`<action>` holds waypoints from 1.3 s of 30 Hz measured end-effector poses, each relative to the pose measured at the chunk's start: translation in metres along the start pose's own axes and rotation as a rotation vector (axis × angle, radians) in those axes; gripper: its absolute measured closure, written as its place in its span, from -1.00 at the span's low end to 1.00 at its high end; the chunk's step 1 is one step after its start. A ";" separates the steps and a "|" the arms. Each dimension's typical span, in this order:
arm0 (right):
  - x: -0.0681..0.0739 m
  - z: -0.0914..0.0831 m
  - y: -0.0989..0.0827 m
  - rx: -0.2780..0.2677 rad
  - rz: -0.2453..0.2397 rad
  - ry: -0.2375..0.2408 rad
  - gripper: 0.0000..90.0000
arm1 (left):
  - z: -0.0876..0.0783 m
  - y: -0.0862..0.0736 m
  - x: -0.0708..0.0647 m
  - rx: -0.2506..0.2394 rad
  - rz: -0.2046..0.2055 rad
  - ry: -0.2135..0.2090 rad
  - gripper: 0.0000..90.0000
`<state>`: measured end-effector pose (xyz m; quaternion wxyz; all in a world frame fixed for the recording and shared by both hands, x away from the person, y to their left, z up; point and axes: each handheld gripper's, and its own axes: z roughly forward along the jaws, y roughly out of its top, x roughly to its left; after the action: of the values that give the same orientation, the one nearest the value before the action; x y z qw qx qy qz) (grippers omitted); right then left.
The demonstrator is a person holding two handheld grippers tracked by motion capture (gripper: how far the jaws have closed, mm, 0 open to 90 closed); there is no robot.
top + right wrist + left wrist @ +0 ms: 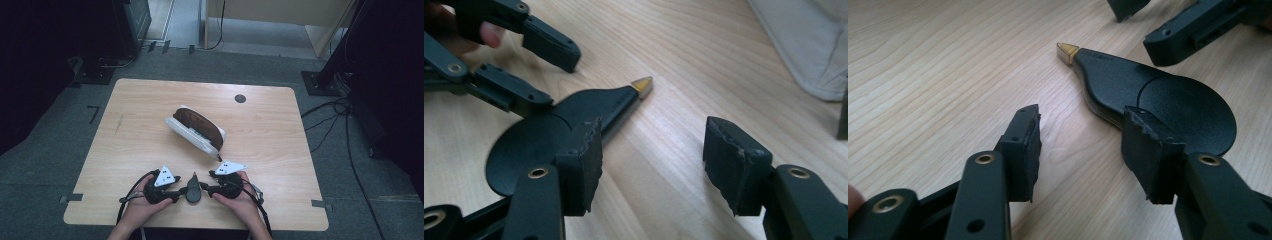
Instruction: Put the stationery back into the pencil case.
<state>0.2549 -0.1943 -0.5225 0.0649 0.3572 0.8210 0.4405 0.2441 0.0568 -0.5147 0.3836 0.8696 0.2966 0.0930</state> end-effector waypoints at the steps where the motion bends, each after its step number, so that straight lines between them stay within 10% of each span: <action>1: 0.000 -0.001 0.000 -0.004 0.004 0.005 -0.09 | 0.001 0.000 0.000 -0.003 -0.003 -0.002 0.10; 13: 0.016 -0.010 -0.012 -0.027 0.011 0.082 -0.26 | 0.006 0.003 -0.004 -0.014 0.007 -0.046 -0.12; 24: 0.041 -0.004 -0.015 0.021 -0.006 0.031 -0.69 | -0.017 -0.014 0.036 -0.098 -0.207 0.034 0.13; 30: 0.057 0.003 -0.014 0.035 -0.055 -0.062 -0.59 | -0.013 -0.014 0.031 -0.077 -0.169 0.012 0.09; 39: 0.038 -0.009 -0.017 0.027 -0.073 -0.040 -0.10 | -0.012 -0.014 0.032 -0.071 -0.168 -0.025 0.05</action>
<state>0.2145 -0.1817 -0.5222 0.0926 0.3365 0.8379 0.4197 0.2586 0.0903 -0.5182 0.4244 0.8285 0.3603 0.0603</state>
